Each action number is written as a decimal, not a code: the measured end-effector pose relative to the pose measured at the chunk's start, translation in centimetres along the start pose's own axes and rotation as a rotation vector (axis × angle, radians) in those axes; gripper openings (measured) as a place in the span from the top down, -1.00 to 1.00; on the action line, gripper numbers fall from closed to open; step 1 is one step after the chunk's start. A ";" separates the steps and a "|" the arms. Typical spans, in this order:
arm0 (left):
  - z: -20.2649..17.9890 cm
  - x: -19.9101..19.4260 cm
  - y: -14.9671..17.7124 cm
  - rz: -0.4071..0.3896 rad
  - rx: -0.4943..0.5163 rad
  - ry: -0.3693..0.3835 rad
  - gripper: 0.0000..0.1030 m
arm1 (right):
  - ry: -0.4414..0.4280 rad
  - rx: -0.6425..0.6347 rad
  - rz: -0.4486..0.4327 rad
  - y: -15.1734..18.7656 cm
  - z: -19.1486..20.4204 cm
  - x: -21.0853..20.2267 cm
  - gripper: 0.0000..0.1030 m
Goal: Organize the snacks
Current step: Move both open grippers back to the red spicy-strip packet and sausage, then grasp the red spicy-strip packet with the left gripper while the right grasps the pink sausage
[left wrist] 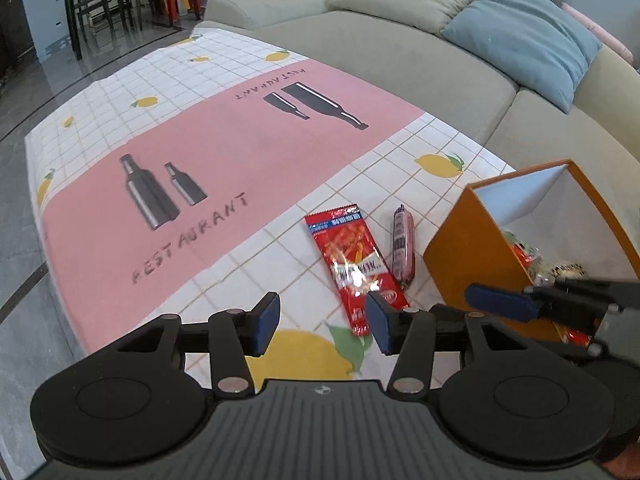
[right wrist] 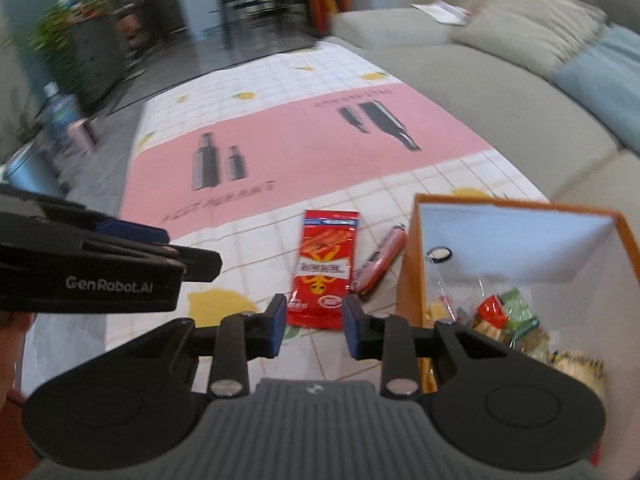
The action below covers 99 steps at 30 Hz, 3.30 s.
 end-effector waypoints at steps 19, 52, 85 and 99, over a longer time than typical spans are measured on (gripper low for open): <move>0.2 11.9 -1.2 0.249 -0.244 0.056 -0.27 | 0.140 -0.063 -0.203 -3.7 -3.0 0.9 0.85; -0.6 11.6 0.1 0.188 -0.142 -0.093 0.23 | 0.178 0.024 -0.229 -3.3 -4.1 -1.2 0.36; 7.8 5.0 3.7 0.026 -0.235 -0.068 0.26 | 0.562 -0.122 0.015 0.7 0.8 12.0 0.56; 6.9 4.8 3.7 0.020 -0.188 -0.068 0.26 | 0.378 0.052 0.026 1.4 0.8 10.0 0.59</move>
Point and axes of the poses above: each gripper's, at about its wrist camera, not at the fingertips, and x roughly the way its jaws point, z to its left, y to its underside, the point moved 7 cm from there along x, roughly the way its jaws point, and after that the axes turned 3 degrees about -z, right-handed, at the moved point
